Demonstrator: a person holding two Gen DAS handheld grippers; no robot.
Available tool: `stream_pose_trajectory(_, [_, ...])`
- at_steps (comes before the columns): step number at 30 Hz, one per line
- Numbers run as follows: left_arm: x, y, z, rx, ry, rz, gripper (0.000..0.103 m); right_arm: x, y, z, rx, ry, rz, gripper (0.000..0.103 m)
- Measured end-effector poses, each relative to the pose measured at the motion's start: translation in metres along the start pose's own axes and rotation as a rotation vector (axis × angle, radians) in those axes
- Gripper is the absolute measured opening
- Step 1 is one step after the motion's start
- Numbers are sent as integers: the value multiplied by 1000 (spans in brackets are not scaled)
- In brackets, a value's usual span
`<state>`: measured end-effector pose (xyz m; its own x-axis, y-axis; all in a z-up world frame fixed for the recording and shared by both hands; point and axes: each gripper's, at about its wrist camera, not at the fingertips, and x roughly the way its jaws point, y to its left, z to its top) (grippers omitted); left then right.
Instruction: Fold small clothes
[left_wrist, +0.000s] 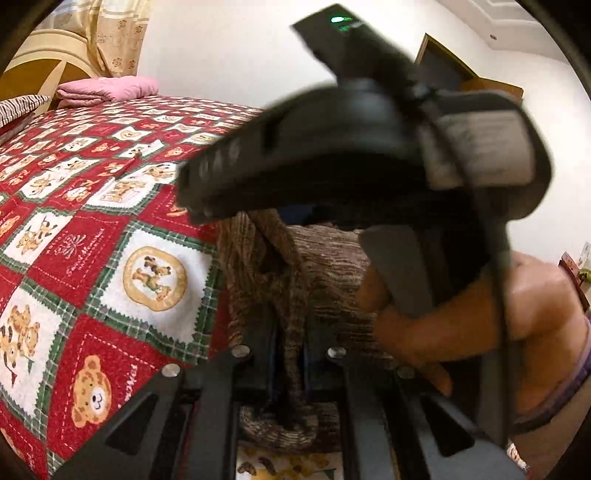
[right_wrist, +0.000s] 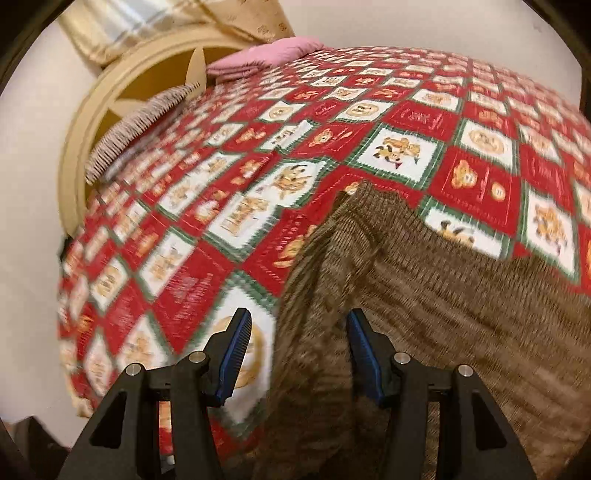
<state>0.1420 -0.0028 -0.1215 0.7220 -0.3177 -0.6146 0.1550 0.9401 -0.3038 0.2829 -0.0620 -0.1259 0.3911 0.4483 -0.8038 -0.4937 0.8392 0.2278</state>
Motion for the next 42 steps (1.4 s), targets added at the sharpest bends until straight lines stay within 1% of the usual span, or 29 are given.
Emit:
stream_pose_trajectory(1, [0,-1,0,3,3,2,10,1,0,0,-23,-8,-42,15])
stream_pose_trajectory(2, [1,-1,2,4,8,2,10,2,-3,-1,-25,-4,-77,8])
stream_pose_trajectory(3, [1,0,3,2,16,-2,10,-1,-9,-3,4,-9,-63,8])
stream_pose_trajectory(4, [1,0,4,-1,24,-8,10,-7,-14,-6,31,-32,-46,8])
stream_pose_trajectory(7, [0,-3,7,-6,41,-40,10,-31,-25,-17,70,-101,-49,7])
stream_pose_trajectory(8, [-1,-8,7,6,45,-57,10,-43,-31,-22,102,-134,-35,7])
stream_pose_trajectory(11, [-5,-25,5,58,51,-106,10,-73,-57,-42,215,-194,12,7])
stream_pose_trajectory(14, [-6,-49,-3,112,81,-172,10,-90,-81,-62,291,-220,18,7])
stream_pose_trajectory(16, [1,-59,-8,138,121,-188,10,-93,-104,-82,367,-219,13,7])
stream_pose_trajectory(17, [8,-64,-11,150,152,-178,10,-92,-112,-91,397,-215,14,7])
stream_pose_trajectory(19, [16,-68,-16,155,181,-167,10,-87,-127,-108,454,-197,16,8])
stream_pose_trajectory(20, [17,-70,-16,162,178,-161,10,-84,-133,-118,491,-205,43,8])
stream_pose_trajectory(21, [16,-73,-16,178,175,-152,10,-85,-137,-122,516,-230,71,8])
stream_pose_trajectory(23, [18,-77,-17,196,174,-141,10,-83,-142,-129,566,-255,107,8])
stream_pose_trajectory(25, [15,-82,-19,198,176,-141,10,-81,-145,-130,606,-265,142,9])
stream_pose_trajectory(28, [14,-88,-21,216,170,-134,10,-82,-149,-129,653,-247,182,13])
stream_pose_trajectory(29, [15,-80,-20,221,166,-130,10,-82,-154,-130,690,-249,213,15])
stream_pose_trajectory(31, [16,-78,-21,233,160,-118,10,-81,-161,-132,755,-266,272,17])
stream_pose_trajectory(33, [15,-80,-23,248,156,-109,10,-75,-165,-132,788,-270,312,17])
stream_pose_trajectory(36, [15,-77,-23,239,165,-120,11,-70,-167,-129,813,-276,347,17])
stream_pose_trajectory(38, [15,-76,-21,230,174,-128,11,-70,-167,-127,816,-281,343,17])
stream_pose_trajectory(39, [16,-77,-20,230,178,-129,11,-72,-165,-125,796,-291,315,17])
stream_pose_trajectory(40, [18,-76,-19,231,180,-130,11,-76,-160,-121,749,-292,250,14])
stream_pose_trajectory(41, [18,-77,-17,233,181,-130,10,-80,-156,-118,711,-285,206,8])
stream_pose_trajectory(42, [17,-79,-15,237,180,-129,10,-85,-150,-114,669,-282,162,8])
